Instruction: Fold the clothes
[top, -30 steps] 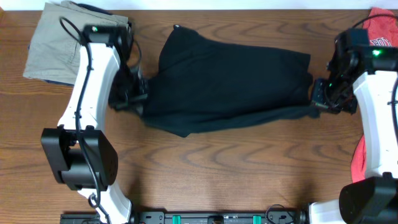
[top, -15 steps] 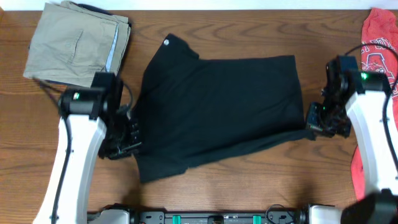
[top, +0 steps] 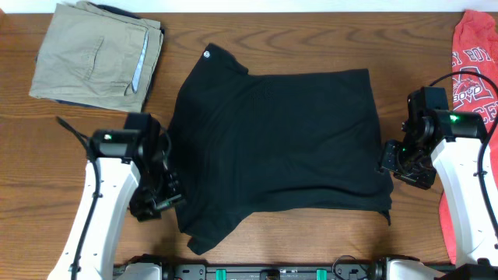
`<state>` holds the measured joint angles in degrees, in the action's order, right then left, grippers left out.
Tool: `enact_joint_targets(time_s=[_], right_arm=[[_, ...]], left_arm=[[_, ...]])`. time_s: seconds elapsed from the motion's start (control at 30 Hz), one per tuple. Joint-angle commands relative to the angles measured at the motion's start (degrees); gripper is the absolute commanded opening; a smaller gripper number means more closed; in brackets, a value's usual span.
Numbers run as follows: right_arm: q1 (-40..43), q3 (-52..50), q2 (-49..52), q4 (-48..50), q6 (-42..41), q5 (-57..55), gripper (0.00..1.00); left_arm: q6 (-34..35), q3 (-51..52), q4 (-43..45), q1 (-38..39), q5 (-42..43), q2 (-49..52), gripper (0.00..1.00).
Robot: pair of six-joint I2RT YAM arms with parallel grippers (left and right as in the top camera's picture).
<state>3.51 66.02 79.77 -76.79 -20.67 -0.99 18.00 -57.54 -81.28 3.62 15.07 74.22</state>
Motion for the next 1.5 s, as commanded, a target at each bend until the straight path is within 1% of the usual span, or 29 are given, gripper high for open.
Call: enact_joint_targets(time_s=[0.0,0.07,0.17,0.5,0.6,0.77,0.87,1.0,1.2,1.27,1.33,1.47], right_arm=[[-0.1,-0.2,-0.3,0.6,-0.2,0.0,0.67],[-0.1,-0.2,-0.3,1.0,-0.3,0.0,0.7],[-0.1,-0.2,-0.3,1.2,-0.3,0.0,0.72],[-0.2,-0.2,-0.3,1.4,-0.1,0.0,0.73],[-0.2,-0.2,-0.3,1.4,-0.1,0.0,0.73],[-0.2,-0.2,-0.3,1.3,-0.1,0.0,0.73],[-0.2,-0.2,-0.3,1.3,-0.1,0.0,0.73],[-0.2,-0.2,-0.3,1.7,-0.1,0.0,0.73],[-0.2,-0.2,-0.3,2.6,-0.1,0.5,0.73],[-0.2,-0.2,-0.3,2.9,-0.1,1.2,0.73],[-0.2,-0.2,-0.3,3.0,-0.1,1.5,0.73],[-0.2,-0.2,-0.3,3.1,0.2,1.5,0.73]], left_arm=[[-0.3,4.5,0.6,1.2,2.5,0.3,0.6],[0.4,7.0,1.7,2.8,2.8,0.3,0.6],[2.4,9.8,4.2,6.0,6.0,0.4,0.59],[18.1,16.0,16.8,18.8,6.4,0.6,0.6],[20.7,16.4,18.8,20.9,6.3,1.3,0.6],[29.8,16.5,18.8,21.6,0.3,2.0,0.6],[35.1,16.5,18.6,21.6,0.3,2.0,0.6],[40.2,16.5,18.6,22.1,0.3,2.0,0.6],[49.0,17.6,20.4,26.0,0.3,2.0,0.61],[51.8,18.6,22.0,27.4,0.3,2.0,0.64],[55.0,19.9,23.0,28.5,0.3,2.0,0.65],[55.7,22.3,25.4,29.0,0.3,2.0,0.66]])
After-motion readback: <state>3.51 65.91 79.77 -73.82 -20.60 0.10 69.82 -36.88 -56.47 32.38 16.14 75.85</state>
